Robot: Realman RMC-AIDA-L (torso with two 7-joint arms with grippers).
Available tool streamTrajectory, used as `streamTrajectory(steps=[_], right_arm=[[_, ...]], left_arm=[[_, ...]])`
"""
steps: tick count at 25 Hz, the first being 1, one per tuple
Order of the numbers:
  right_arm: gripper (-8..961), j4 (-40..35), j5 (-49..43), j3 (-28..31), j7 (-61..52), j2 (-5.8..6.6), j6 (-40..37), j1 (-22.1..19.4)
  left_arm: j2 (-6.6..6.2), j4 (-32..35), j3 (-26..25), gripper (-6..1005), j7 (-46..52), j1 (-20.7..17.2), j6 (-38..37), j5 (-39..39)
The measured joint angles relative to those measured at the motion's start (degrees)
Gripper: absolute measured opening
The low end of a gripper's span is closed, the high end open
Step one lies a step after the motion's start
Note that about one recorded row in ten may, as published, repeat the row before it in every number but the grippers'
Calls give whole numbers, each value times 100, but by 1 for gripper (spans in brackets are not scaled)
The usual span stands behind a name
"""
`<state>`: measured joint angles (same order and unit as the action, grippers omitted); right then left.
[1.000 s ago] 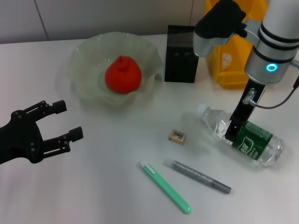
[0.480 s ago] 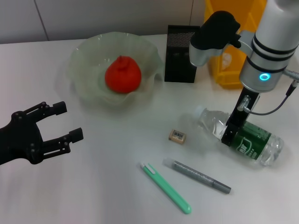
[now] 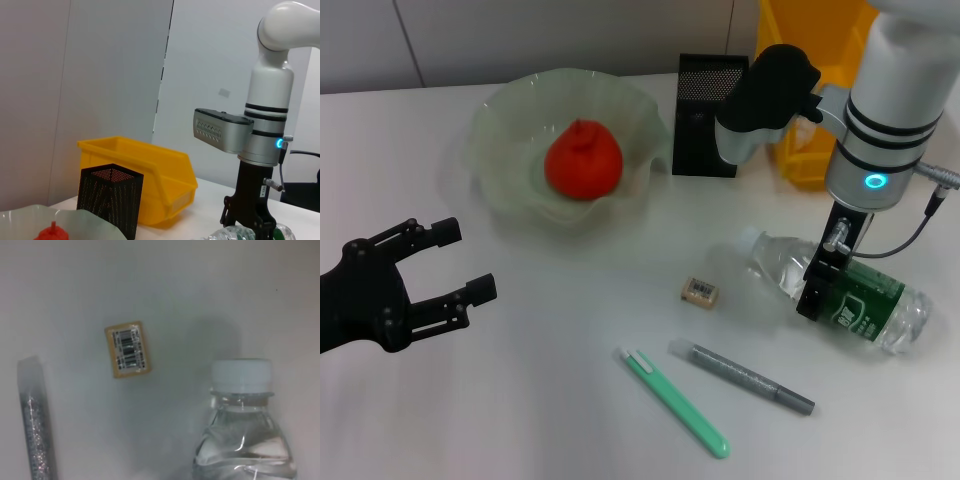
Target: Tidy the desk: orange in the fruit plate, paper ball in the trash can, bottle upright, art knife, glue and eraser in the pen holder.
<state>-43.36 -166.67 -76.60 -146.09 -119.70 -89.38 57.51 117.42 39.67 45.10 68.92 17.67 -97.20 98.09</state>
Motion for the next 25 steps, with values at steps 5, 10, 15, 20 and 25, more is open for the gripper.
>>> streamTrajectory(steps=[5, 10, 15, 20, 25], right_arm=[[815, -8, 4, -21, -21, 0, 29, -32], [815, -84, 5, -28, -20, -1, 27, -94], [814, -617, 32, 82, 41, 25, -164, -324], [804, -1406, 222, 447, 309, 56, -544, -608], [784, -2480, 915, 1357, 998, 81, -956, -1107]], left_arm=[[0, -5, -3, 822, -19, -1, -1, 0], [0, 16, -8, 820, -13, 0, -1, 0], [-4, 21, -11, 819, -1, -1, -1, -1], [-9, 27, -10, 818, 9, 5, -7, -1], [-9, 23, -10, 817, 16, 29, -10, -15]])
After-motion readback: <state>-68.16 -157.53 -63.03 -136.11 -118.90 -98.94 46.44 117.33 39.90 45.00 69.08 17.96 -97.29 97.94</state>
